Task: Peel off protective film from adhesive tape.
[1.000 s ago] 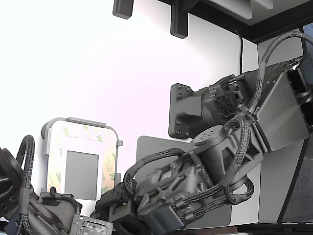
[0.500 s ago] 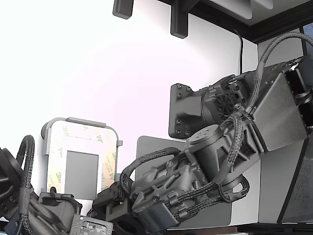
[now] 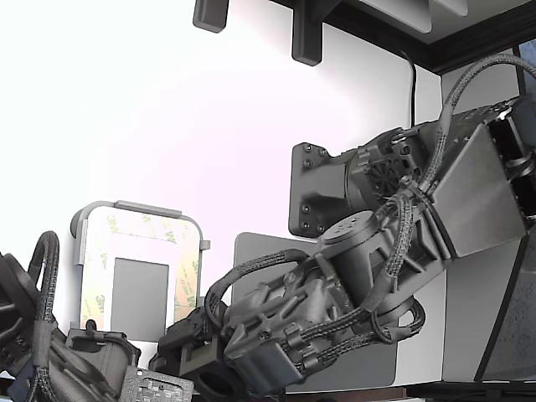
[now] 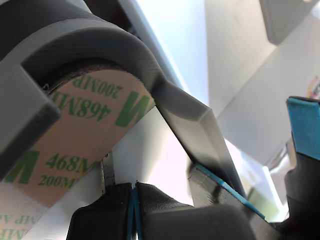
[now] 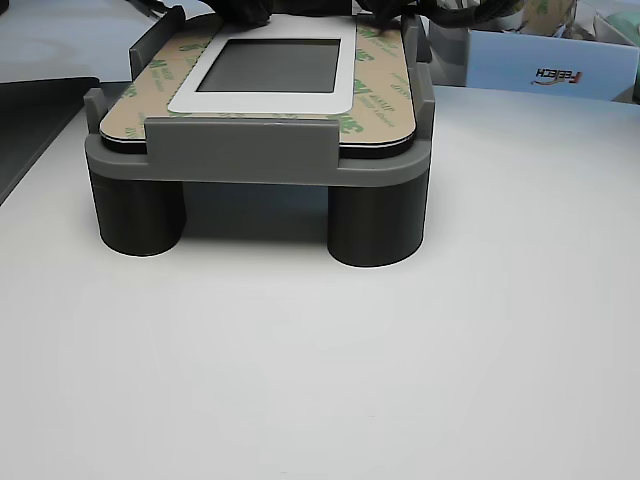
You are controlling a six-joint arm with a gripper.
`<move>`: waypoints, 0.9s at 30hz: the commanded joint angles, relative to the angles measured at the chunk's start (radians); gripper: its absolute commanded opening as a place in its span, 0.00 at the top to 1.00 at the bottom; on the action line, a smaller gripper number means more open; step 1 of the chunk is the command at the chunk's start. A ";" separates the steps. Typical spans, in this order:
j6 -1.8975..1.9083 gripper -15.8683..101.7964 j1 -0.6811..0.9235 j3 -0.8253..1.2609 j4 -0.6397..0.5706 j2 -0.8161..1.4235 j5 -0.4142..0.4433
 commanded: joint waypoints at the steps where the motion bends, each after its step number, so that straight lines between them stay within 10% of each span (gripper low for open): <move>1: 0.002 0.96 -0.011 -0.017 0.002 0.032 -0.003; 27: 0.026 0.96 0.000 0.000 0.002 0.051 -0.017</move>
